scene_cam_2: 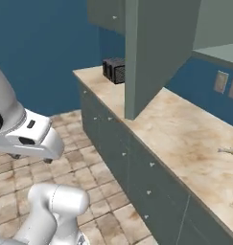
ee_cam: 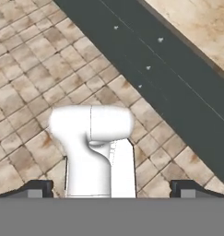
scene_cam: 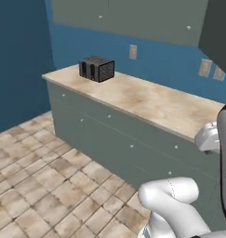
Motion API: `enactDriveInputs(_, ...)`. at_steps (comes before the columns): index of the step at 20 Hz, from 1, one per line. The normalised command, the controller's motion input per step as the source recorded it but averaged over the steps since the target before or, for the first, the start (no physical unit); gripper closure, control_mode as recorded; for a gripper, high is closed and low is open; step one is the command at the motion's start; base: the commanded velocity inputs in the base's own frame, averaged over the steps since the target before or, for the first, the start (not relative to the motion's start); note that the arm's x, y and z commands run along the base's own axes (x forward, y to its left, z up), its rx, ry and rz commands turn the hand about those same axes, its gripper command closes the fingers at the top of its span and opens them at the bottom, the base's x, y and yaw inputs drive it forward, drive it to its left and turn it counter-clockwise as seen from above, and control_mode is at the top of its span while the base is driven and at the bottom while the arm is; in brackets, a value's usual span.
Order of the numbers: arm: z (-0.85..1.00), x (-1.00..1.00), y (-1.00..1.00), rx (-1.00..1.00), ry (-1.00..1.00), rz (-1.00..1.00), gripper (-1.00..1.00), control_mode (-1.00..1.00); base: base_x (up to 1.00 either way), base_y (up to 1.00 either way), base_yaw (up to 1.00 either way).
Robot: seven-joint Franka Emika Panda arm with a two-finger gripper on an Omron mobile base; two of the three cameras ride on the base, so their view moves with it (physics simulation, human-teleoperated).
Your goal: Close all open cabinet doors.
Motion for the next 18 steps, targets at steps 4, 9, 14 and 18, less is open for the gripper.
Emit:
enactDriveInputs(4, 0.0, 0.0, 0.0, 0.0, 0.0, 0.0, -1.0, 1.0, 0.42, 0.5, -0.57)
enactDriveInputs(9, 0.0, 0.0, 0.0, 0.0, 0.0, 0.0, -1.0, 1.0, 0.49, 0.35, -0.54)
enactDriveInputs(14, 0.0, 0.0, 0.0, 0.0, 0.0, 0.0, -1.0, 1.0, 0.51, 0.05, -0.48)
enactDriveInputs(18, 0.0, 0.0, 0.0, 0.0, 0.0, 0.0, -1.0, 1.0, 0.57, 0.0, -0.43)
